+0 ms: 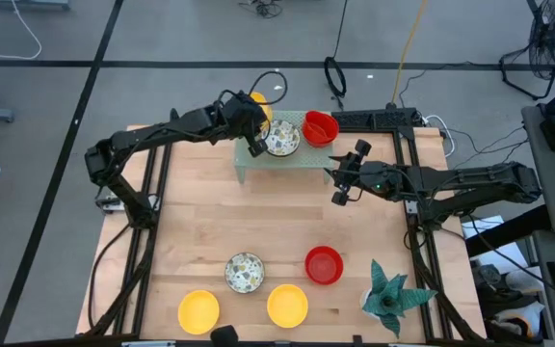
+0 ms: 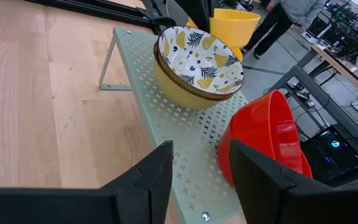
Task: Pick & Place Mini bowls
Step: Stack the yellow bowl on top of the yellow bowl on the shelf
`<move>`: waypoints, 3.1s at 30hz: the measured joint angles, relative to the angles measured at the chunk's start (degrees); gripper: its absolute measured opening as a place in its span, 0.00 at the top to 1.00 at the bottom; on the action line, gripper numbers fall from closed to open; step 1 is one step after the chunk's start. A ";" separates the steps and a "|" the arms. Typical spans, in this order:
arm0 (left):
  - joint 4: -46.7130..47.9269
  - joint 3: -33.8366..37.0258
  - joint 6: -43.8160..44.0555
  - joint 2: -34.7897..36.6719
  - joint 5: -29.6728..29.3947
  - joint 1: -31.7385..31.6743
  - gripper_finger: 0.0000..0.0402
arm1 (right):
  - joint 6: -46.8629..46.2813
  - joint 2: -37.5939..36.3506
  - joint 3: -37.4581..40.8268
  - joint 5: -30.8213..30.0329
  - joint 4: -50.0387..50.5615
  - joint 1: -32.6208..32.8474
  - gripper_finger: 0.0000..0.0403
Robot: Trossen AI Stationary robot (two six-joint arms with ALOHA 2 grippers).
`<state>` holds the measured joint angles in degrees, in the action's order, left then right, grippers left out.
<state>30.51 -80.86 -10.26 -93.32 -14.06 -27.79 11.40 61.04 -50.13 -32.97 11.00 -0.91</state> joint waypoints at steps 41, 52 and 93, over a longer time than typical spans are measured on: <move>5.46 -6.44 7.30 4.43 -1.45 8.15 0.50 | -0.21 -0.02 0.00 0.01 0.56 -0.02 0.64; 28.32 -2.52 31.48 4.89 13.70 27.11 0.57 | -0.24 -0.02 0.00 0.02 0.73 -0.02 0.64; 22.89 20.19 97.60 4.81 18.86 76.07 0.45 | -7.19 -0.02 0.00 0.20 0.42 0.00 0.64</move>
<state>53.40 -60.67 87.34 -88.51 4.79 48.28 4.21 61.01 -50.13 -32.77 11.42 -0.91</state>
